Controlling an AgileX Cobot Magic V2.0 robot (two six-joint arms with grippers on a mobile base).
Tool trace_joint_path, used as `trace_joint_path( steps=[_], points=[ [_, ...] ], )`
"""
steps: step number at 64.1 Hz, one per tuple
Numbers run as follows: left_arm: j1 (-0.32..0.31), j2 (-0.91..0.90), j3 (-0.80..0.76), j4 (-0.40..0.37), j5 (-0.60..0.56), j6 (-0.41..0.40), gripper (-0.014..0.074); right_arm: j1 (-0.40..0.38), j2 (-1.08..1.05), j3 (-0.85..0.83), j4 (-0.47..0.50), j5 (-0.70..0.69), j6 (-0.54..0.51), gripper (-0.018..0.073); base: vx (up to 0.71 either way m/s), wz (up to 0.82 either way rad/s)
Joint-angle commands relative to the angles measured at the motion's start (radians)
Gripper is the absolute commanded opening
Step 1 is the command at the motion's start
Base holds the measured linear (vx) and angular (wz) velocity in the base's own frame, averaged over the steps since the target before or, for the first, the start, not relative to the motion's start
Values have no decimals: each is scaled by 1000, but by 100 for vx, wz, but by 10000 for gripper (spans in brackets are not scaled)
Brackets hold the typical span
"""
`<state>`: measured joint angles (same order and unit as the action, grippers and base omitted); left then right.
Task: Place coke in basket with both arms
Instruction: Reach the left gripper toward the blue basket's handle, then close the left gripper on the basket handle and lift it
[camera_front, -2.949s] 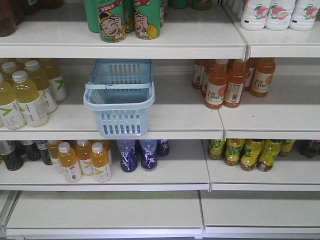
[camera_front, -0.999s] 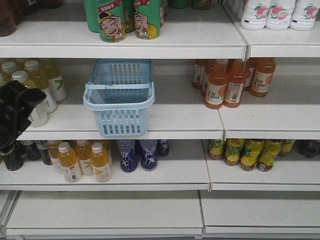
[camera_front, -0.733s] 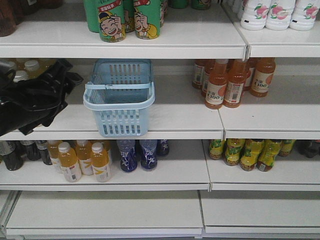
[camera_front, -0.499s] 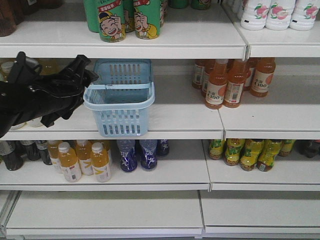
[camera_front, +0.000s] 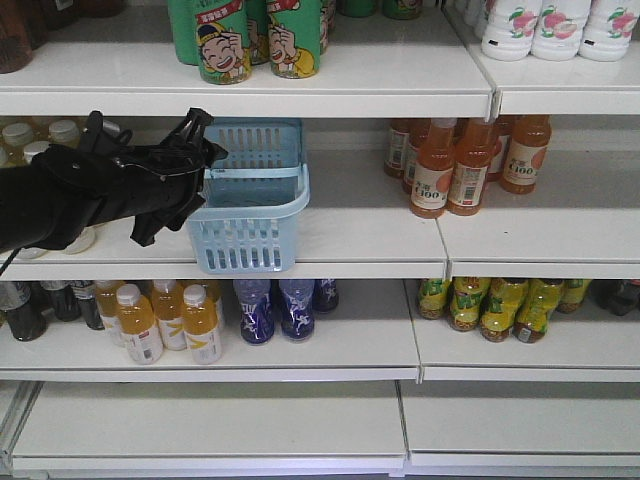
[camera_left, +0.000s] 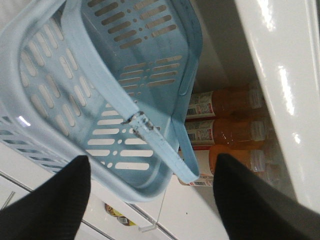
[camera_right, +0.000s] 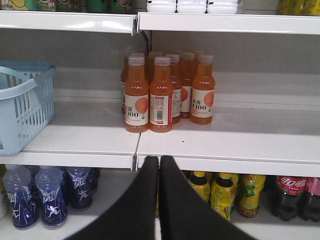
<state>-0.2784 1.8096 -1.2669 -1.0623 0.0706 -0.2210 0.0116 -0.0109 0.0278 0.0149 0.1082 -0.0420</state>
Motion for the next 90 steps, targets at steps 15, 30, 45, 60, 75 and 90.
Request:
trace_joint_path(
  steps=[15, 30, 45, 60, 75, 90],
  points=[
    [-3, 44, -120, -13, -63, -5, 500, 0, -18, 11, -2, -67, -4, -9, 0, 0],
    [-3, 110, -184, -17, -117, -10, 409, 0, -18, 11, -2, -67, -4, -9, 0, 0],
    [-3, 186, -274, -111, -65, -7, 256, 0, -18, 11, -2, -67, -4, -9, 0, 0],
    [-3, 233, -319, -166, 8, -6, 17, 0, -18, 11, -2, -67, -4, -9, 0, 0],
    [9, 216, -317, -169, 116, 137, -8, 0, -18, 11, -2, -67, -4, -9, 0, 0],
    [52, 164, -315, -161, 337, 262, -8, 0, -18, 11, -2, -67, -4, -9, 0, 0]
  ],
)
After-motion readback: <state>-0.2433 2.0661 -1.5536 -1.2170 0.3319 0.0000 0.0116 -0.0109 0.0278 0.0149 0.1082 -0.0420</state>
